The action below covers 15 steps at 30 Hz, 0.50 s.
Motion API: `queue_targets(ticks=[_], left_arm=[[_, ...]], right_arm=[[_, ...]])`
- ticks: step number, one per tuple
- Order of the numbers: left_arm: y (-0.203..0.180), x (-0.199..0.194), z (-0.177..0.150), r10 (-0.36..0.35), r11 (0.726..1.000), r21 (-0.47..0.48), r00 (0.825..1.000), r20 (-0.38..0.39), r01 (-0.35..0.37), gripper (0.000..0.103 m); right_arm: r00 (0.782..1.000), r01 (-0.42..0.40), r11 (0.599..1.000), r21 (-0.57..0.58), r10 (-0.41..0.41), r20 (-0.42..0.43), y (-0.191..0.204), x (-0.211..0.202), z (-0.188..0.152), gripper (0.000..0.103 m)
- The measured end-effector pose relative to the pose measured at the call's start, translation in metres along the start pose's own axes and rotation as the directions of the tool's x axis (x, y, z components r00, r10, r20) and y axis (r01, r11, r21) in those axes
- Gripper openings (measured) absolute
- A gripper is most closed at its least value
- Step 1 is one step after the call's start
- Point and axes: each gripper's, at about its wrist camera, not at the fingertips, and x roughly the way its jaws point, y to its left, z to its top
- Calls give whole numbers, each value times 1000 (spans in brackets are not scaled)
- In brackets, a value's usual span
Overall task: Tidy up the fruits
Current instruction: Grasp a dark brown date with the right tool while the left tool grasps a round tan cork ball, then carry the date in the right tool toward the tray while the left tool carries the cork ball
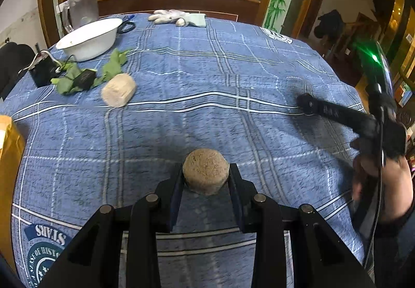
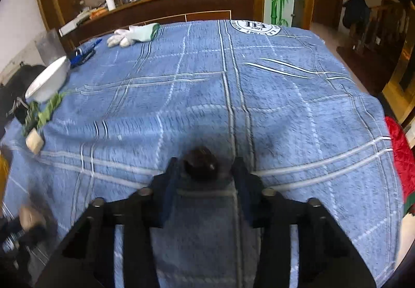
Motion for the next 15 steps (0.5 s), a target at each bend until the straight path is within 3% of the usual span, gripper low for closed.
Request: queue_targets(ticks=[1, 6, 15], left_arm=[[2, -1, 0, -1, 1000, -2, 1000, 0, 1, 33], [10, -14, -3, -1, 1000, -10, 1000, 21, 2, 33], [16, -50, -29, 62, 998, 0, 996, 60, -62, 33]], right_arm=[[1000, 6, 1000, -13, -6, -6, 3, 3, 2, 26], [1000, 12, 999, -41, -12, -18, 11, -5, 1, 23], [994, -49, 998, -46, 53, 96, 50, -92, -54, 23]])
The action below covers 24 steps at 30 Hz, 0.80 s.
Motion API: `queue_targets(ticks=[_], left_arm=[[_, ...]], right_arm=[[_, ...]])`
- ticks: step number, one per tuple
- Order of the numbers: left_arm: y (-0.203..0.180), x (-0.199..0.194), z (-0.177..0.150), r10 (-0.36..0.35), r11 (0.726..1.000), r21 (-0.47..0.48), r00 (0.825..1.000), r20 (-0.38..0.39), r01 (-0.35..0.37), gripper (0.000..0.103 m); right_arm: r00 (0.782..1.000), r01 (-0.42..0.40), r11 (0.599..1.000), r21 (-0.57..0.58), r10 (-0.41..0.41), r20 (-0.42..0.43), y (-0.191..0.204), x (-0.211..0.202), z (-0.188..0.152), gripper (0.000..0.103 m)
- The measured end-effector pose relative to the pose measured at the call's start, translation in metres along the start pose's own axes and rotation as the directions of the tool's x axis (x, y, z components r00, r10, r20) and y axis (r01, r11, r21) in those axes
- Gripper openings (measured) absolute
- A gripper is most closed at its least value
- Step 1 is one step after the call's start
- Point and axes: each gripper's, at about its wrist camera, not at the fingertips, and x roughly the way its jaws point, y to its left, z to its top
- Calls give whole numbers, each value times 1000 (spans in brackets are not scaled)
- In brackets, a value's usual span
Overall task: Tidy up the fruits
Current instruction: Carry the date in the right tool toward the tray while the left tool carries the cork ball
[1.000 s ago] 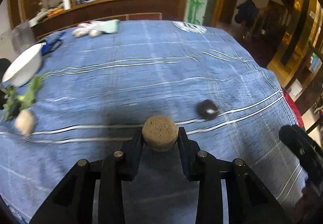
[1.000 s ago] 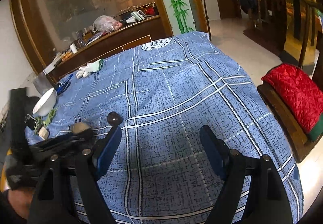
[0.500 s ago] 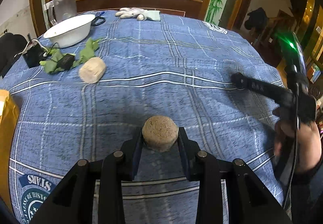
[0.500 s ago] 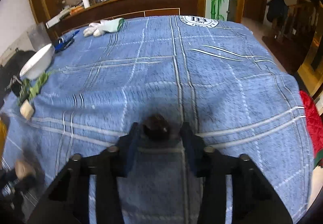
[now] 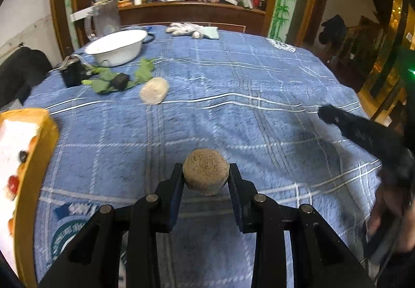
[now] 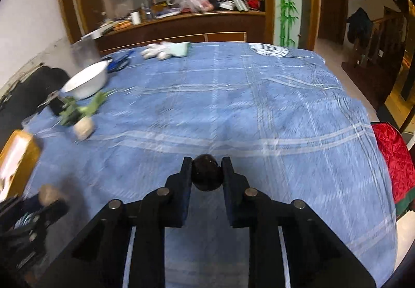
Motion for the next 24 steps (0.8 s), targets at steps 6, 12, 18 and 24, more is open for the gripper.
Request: queue_targets(ticks=[6, 12, 18, 24], left_arm=[[16, -18, -21, 68, 998, -19, 998, 17, -67, 33], [28, -28, -40, 123, 992, -30, 992, 19, -123, 33], [34, -35, -47, 145, 989, -37, 989, 30, -143, 33], [35, -32, -52, 155, 987, -33, 987, 29, -154, 33]], right_arm=[[995, -99, 995, -1, 99, 5, 49, -36, -48, 24], [990, -143, 989, -33, 144, 2, 82, -47, -82, 24], [990, -140, 988, -65, 141, 15, 93, -53, -89, 24], [990, -138, 988, -64, 140, 24, 93, -55, -92, 24]])
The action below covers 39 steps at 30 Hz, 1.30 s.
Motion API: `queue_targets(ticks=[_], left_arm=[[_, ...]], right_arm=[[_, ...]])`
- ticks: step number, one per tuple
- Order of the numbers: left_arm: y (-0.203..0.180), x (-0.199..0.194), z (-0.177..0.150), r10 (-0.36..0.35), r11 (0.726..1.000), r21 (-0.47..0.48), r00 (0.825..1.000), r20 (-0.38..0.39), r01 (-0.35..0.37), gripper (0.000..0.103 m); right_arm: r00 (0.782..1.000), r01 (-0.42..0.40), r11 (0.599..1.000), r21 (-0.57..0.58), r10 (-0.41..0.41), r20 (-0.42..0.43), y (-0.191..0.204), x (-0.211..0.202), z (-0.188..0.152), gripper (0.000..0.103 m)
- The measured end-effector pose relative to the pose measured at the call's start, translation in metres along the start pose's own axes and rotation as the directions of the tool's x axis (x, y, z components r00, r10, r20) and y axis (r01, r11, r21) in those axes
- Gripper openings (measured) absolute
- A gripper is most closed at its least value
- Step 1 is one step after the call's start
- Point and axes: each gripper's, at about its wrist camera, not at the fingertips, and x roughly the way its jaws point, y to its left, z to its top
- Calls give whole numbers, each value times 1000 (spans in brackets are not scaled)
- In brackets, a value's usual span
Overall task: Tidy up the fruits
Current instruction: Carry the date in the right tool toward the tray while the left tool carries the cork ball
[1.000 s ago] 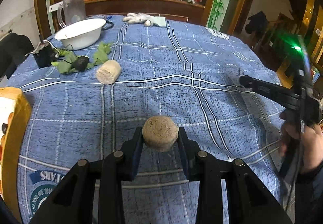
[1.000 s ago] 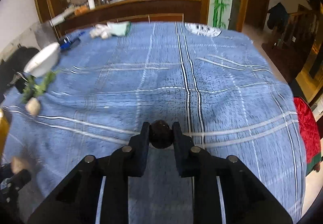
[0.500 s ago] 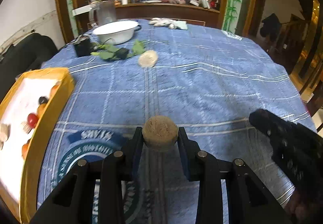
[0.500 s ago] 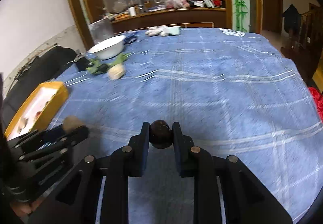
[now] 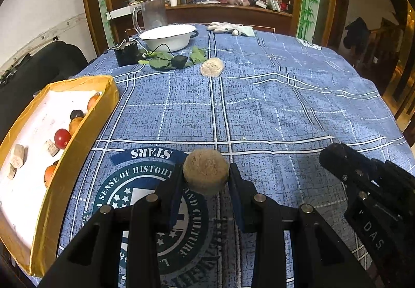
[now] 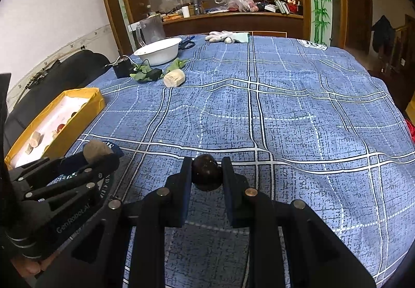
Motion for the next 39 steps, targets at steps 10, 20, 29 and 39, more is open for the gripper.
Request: queue_targets(ticks=[10, 20, 29, 39], left_arm=[[2, -3, -1, 3, 1000, 17, 1000, 3, -3, 33], [41, -31, -5, 43, 998, -37, 998, 36, -42, 33], [153, -55, -18, 215, 945, -251, 977, -3, -209, 33], [239, -42, -35, 318, 854, -389, 938, -137, -346, 33]], right_arm=[[1000, -1, 1000, -4, 1, 0, -1, 2, -1, 24], [1000, -21, 999, -38, 21, -5, 12, -1, 1, 24], [986, -168, 975, -148, 167, -19, 87, 5, 27, 24], [934, -356, 901, -247, 349, -72, 206, 42, 67, 24]])
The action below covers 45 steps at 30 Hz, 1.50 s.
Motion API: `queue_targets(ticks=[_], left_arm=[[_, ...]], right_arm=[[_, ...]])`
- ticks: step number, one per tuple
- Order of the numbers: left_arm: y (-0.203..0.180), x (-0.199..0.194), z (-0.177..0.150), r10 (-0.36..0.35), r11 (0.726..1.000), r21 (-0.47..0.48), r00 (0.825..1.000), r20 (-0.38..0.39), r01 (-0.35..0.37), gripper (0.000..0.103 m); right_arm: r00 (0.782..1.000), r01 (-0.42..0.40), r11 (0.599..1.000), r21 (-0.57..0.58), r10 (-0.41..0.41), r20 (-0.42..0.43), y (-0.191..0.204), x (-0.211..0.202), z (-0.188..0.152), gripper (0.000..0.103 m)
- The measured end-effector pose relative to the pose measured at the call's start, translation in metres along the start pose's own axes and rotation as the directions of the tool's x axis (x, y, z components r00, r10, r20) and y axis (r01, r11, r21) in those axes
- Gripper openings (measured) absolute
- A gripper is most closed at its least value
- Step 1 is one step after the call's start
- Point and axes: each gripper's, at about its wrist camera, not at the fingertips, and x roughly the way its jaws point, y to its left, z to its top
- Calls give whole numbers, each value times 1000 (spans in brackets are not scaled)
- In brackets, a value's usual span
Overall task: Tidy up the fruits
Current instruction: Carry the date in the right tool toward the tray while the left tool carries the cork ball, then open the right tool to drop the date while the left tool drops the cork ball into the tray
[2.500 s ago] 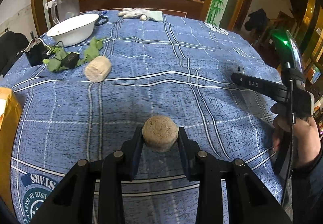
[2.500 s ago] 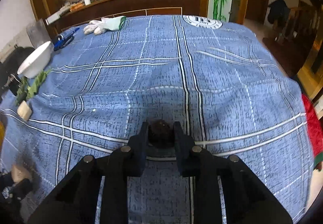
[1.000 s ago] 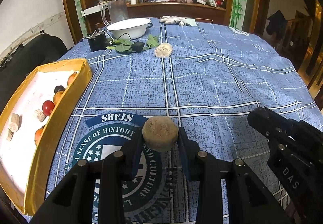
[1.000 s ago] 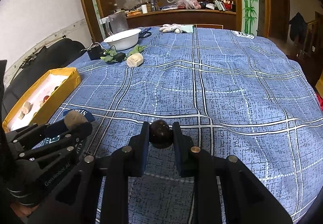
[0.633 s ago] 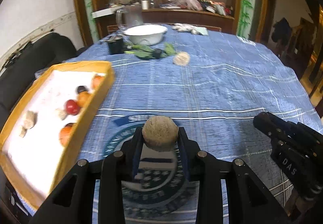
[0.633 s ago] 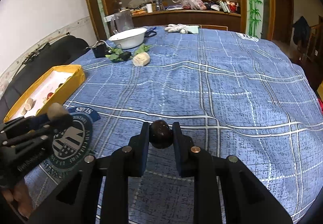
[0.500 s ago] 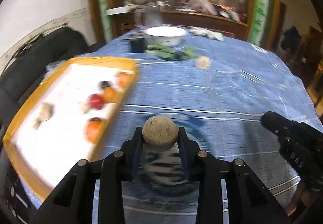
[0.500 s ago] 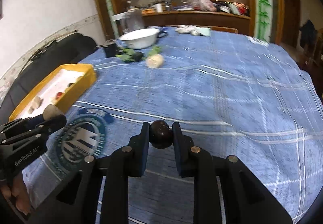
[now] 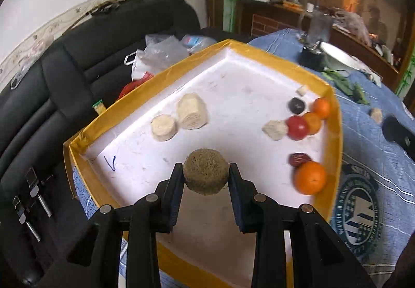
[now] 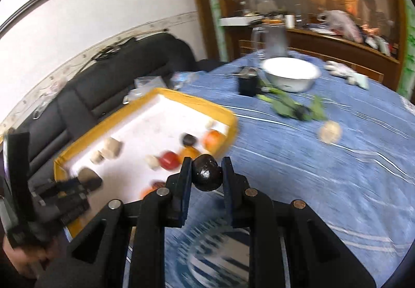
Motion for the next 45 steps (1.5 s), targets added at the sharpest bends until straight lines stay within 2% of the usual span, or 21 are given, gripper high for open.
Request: queue_targets(ticks=[6, 12, 26, 35, 36, 37, 38, 39, 41, 43, 45], left_arm=[[8, 5, -2, 5, 1000, -21, 1000, -10, -6, 33], [20, 12, 4, 21, 999, -44, 1000, -12, -22, 33], [22, 13, 6, 23, 999, -40, 1000, -20, -24, 33], [26, 13, 7, 33, 998, -54, 999, -18, -34, 34], [27, 13, 8, 37, 998, -59, 999, -24, -38, 36], [28, 12, 8, 36, 997, -62, 999, -25, -37, 44], [29, 10, 9, 41, 997, -67, 999, -18, -42, 53], [29, 6, 10, 53, 996, -70, 999, -2, -53, 57], [29, -1, 11, 66, 995, -74, 998, 22, -64, 69], [30, -8, 11, 66, 995, -76, 997, 41, -63, 75], [29, -13, 10, 78, 993, -88, 995, 55, -73, 78]], right_arm=[[999, -27, 997, -67, 24, -49, 33, 47, 20, 24], [995, -48, 996, -76, 41, -95, 42, 75, 20, 25], [991, -29, 996, -86, 17, -133, 48, 123, 39, 25], [989, 1, 993, -121, -19, -148, 50, 137, 42, 27], [989, 8, 992, -126, -27, -147, 50, 136, 41, 31], [989, 11, 992, -127, -30, -144, 49, 134, 41, 34], [991, 11, 992, -127, -28, -134, 48, 129, 42, 42], [993, 12, 992, -128, -27, -118, 47, 123, 42, 51], [996, 21, 992, -125, -31, -82, 45, 107, 42, 62], [998, 28, 992, -124, -34, -46, 42, 89, 41, 70], [999, 50, 991, -128, -51, -1, 38, 65, 37, 85]])
